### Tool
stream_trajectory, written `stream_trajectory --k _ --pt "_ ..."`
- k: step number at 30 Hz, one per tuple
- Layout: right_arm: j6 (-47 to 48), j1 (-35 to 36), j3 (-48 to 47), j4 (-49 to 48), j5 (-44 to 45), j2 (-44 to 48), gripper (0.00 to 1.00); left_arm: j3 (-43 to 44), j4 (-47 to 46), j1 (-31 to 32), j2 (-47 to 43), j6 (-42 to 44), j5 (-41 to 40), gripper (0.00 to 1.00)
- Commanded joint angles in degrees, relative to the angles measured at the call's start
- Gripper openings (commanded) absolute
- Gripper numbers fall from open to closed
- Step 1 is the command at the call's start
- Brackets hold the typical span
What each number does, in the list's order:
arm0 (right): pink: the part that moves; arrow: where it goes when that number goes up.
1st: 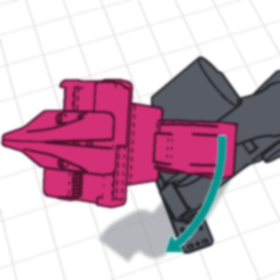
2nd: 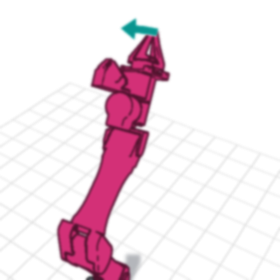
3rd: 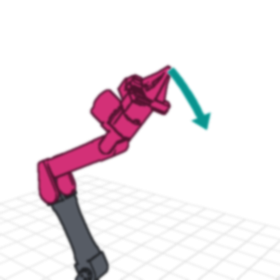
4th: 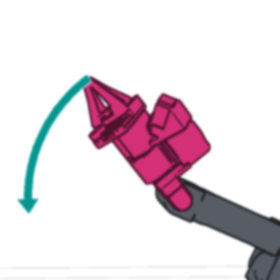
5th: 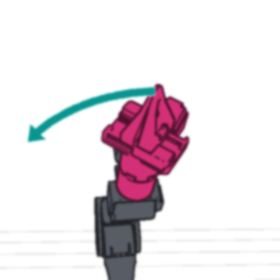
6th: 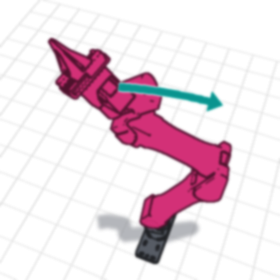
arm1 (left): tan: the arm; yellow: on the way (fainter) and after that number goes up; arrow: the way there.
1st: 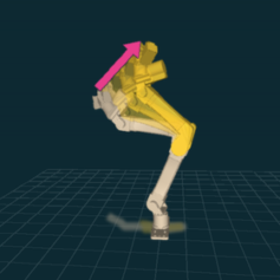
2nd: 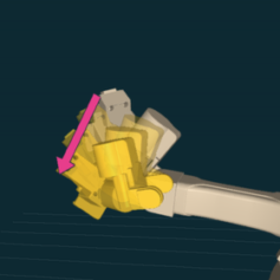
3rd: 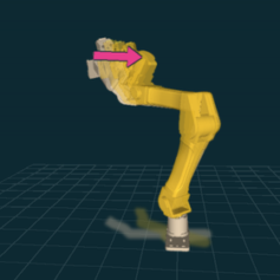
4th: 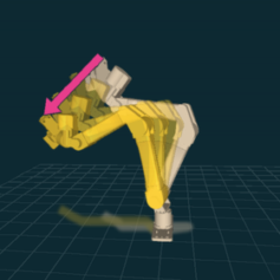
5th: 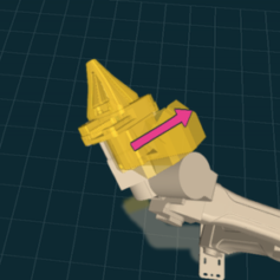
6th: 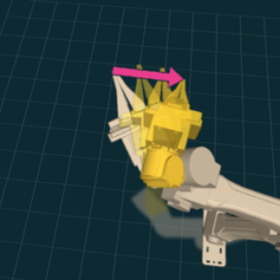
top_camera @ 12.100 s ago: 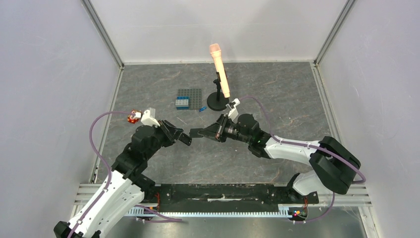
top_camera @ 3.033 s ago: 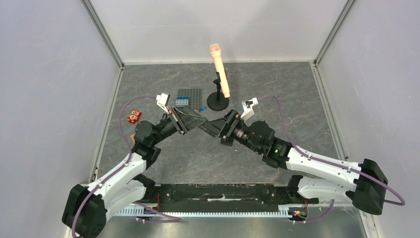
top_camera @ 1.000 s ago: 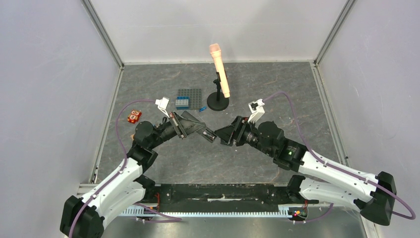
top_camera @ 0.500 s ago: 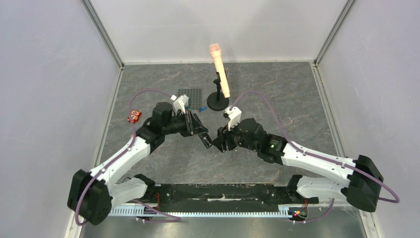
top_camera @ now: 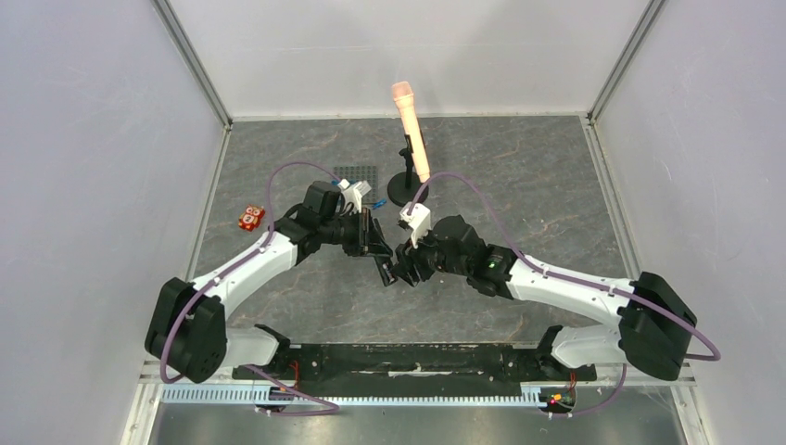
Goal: Load the batteries into the remote control
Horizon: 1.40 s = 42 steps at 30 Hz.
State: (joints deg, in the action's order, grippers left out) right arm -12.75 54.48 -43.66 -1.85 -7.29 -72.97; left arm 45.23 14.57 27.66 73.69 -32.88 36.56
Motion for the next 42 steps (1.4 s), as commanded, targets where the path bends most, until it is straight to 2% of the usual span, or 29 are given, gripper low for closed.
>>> stream_trajectory --k 1,7,11,16,21,26,29,32,37,42 --pt "-0.2 -0.2 -1.8 -4.8 -2.7 -1.9 0.54 4.4 0.8 -0.1 1.5 3.4 1.7 0.02" --pt "-2.1 -0.3 -1.0 -5.6 0.0 -3.5 0.54 5.7 0.3 -0.1 2.9 3.8 2.8 0.02" --pt "-3.0 -0.9 -0.3 -6.3 2.3 -4.1 0.50 5.4 -0.6 -0.1 3.1 3.8 3.8 0.02" --pt "-2.9 -1.1 0.1 -7.1 2.2 -4.8 0.43 4.8 -1.3 -0.1 3.4 3.6 4.6 0.02" --pt "-3.7 -1.1 0.6 -7.8 2.1 -5.6 0.43 4.6 -2.2 -0.1 3.8 2.8 2.7 0.02" --pt "-5.5 -1.3 1.3 -8.6 4.6 -5.8 0.39 5.6 1.6 -0.1 4.9 3.1 -6.2 0.02" --pt "-7.4 -1.6 2.0 -9.6 5.5 -5.7 0.40 7.7 6.9 -0.1 7.0 3.3 -13.7 0.02" --pt "-8.6 -1.8 2.8 -10.3 6.5 -5.8 0.45 11.5 13.8 0.0 10.2 4.3 -19.2 0.02" --pt "-9.7 -1.9 3.1 -10.5 6.7 -6.9 0.46 18.4 23.8 1.3 15.2 5.5 -28.4 0.02" --pt "-11.9 -1.9 4.3 -10.8 10.3 -6.9 0.48 27.2 34.4 5.6 21.3 3.9 -43.5 0.02"
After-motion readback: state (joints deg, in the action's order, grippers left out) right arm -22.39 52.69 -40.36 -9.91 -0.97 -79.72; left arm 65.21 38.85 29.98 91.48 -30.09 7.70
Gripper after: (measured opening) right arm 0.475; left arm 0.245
